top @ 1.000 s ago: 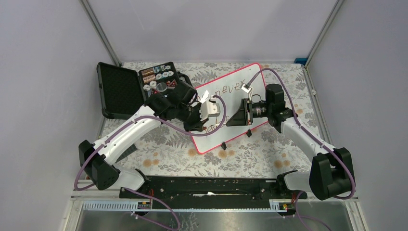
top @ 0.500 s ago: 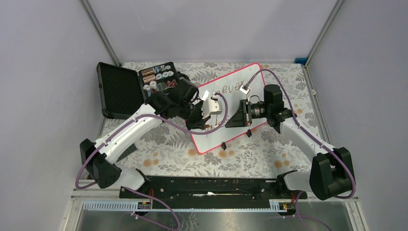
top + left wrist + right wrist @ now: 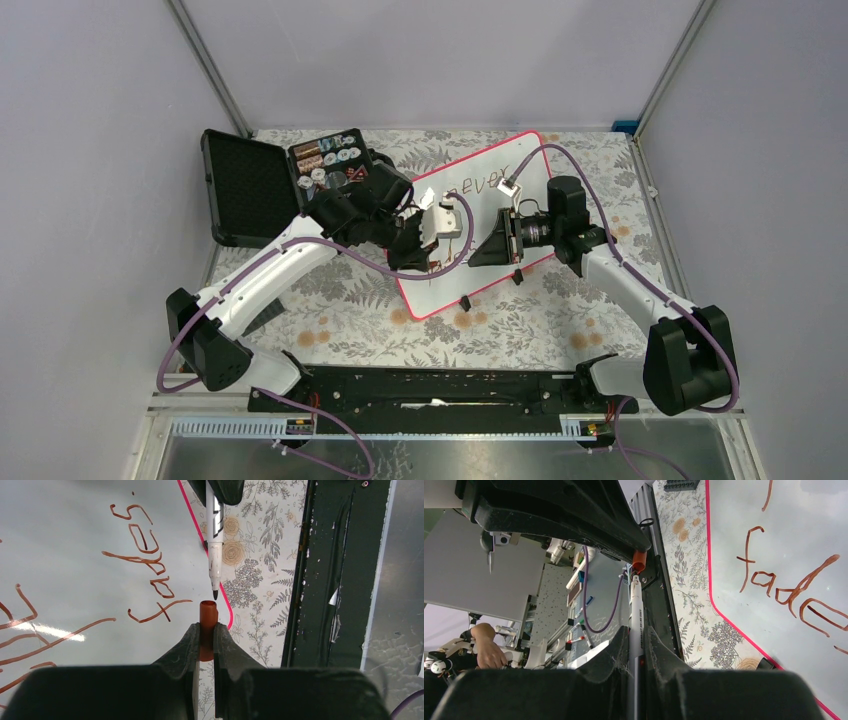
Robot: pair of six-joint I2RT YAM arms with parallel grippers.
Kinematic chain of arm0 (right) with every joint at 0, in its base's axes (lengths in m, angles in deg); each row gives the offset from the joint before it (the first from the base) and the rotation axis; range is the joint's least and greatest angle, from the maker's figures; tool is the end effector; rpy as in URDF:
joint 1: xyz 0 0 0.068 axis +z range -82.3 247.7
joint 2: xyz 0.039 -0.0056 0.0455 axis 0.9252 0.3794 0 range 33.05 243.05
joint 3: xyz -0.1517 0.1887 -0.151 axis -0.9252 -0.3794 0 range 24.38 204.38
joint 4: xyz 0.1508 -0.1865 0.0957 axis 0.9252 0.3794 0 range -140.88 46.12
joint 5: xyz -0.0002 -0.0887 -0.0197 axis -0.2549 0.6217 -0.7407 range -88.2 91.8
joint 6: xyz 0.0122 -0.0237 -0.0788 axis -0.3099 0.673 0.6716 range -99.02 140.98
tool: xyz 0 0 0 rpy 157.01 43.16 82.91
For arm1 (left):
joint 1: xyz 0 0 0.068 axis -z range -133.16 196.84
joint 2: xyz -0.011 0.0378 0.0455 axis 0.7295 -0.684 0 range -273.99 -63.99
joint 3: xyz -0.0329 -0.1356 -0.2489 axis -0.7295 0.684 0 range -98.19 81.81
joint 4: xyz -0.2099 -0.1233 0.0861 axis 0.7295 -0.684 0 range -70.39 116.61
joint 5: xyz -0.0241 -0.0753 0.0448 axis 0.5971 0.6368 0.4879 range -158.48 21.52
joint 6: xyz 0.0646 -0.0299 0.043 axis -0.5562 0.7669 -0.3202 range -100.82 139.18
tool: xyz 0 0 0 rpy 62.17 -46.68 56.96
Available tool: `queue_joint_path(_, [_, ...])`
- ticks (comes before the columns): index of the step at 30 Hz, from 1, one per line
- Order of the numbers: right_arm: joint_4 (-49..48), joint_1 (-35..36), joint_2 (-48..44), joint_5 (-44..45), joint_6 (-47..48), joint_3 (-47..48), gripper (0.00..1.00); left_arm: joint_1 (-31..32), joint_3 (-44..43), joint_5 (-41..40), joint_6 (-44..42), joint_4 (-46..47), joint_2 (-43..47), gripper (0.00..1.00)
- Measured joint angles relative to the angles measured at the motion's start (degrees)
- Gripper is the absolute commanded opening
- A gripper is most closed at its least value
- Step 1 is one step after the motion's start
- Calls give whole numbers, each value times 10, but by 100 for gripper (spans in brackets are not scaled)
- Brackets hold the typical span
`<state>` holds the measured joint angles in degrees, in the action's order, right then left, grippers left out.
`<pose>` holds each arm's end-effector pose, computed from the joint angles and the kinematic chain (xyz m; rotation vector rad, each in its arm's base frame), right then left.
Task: Write a sentence on the whiteboard
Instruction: Insert the whiteboard marker without the cap into the pen cap.
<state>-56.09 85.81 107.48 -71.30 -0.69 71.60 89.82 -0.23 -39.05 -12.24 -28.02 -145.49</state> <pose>0.2408 0.1520 0.2875 -0.8477 1.8364 1.6763 0.1955 -0.2310 0.3386 1.6650 1.8453 -0.7278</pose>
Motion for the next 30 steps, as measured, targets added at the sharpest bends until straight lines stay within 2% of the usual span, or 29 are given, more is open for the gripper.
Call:
queue_joint_path(12, [3, 0, 0, 1, 10, 0, 0, 1, -10, 27, -2, -24, 0, 0])
queue_joint_path(30, [6, 7, 0, -1, 13, 0, 0, 4, -11, 9, -2, -27, -3, 0])
